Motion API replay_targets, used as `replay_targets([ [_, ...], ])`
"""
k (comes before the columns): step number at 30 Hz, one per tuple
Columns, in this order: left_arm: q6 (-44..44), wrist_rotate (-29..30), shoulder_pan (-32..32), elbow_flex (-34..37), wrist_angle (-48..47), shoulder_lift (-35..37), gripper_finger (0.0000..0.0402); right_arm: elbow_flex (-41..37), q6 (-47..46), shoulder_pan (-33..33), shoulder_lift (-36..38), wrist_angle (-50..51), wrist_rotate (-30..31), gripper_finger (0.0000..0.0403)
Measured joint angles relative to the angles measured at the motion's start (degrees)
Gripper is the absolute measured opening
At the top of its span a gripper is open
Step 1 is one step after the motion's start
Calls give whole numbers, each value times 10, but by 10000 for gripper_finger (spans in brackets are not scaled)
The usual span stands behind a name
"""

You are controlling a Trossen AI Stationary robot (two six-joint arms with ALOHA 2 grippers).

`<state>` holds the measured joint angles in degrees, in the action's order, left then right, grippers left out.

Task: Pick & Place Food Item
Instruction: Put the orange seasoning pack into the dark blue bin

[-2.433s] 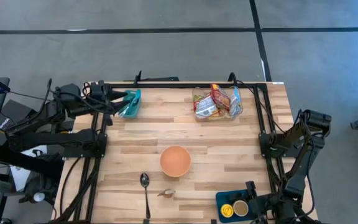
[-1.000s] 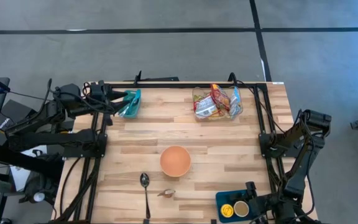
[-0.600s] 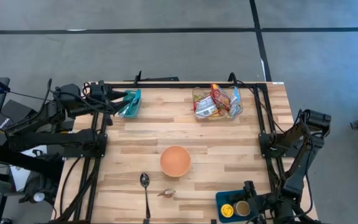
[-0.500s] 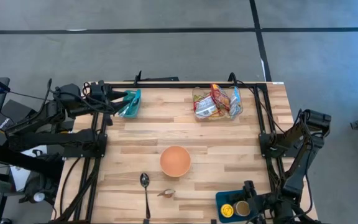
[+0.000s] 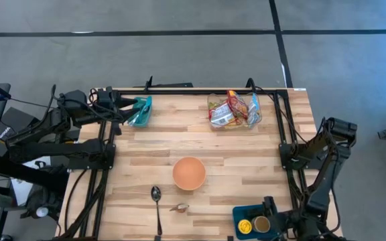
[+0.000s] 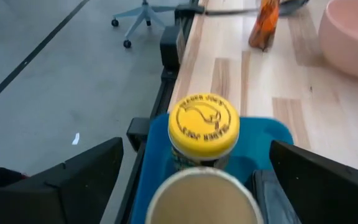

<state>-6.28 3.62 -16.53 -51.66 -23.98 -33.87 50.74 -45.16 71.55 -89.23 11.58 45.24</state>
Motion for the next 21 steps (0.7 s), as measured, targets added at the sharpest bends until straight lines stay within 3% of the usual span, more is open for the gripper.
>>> replay_targets([
  [12, 0, 0, 0, 0, 0, 0, 168, 67, 106, -7, 0, 17, 74, 398],
  [21, 0, 0, 0, 0, 0, 0, 168, 128, 143, -57, 0, 16, 68, 398],
])
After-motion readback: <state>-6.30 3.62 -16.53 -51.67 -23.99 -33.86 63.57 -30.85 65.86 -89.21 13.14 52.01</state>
